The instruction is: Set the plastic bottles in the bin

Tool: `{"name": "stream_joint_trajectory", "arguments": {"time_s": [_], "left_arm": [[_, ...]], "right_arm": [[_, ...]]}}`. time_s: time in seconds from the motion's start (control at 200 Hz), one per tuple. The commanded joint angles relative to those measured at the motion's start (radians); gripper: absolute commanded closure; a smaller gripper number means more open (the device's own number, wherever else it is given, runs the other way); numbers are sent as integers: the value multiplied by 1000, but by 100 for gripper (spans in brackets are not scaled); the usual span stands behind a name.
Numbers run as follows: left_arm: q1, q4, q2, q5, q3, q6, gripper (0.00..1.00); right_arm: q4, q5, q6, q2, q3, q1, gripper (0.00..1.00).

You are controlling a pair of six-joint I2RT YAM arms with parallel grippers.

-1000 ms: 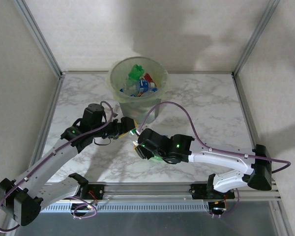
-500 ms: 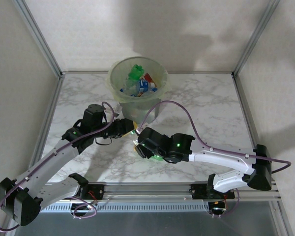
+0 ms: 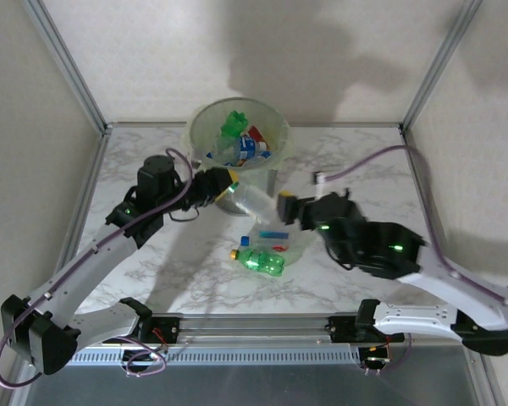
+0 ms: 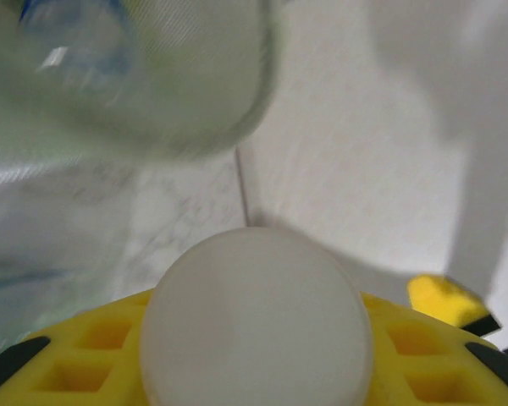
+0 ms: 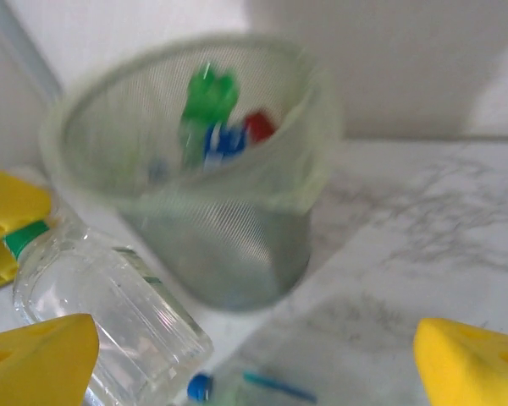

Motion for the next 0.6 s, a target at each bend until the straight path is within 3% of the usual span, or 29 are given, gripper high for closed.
{"name": "stream_joint_trajectory", "arguments": {"time_s": [0.0,0.145,0.31,0.471,0.596], "left_arm": [[34,59,57,-151,184,1,67],[100,5,198,-290,386,-10,68],[132,98,356,-241,476,-79,68],[136,-126,545,-149,728,26,72],[135,-124,543,-171,697,19,71]], "right_arm": [[-40,89,76,-28,29,-36,4],[-106,82,166,9,33,-46,5],[-128,70,237,7,-4,-48,5],[-156,66,271,-20,-21,-57,5],[-169,67,283,-35,-25,-62,5]]}}
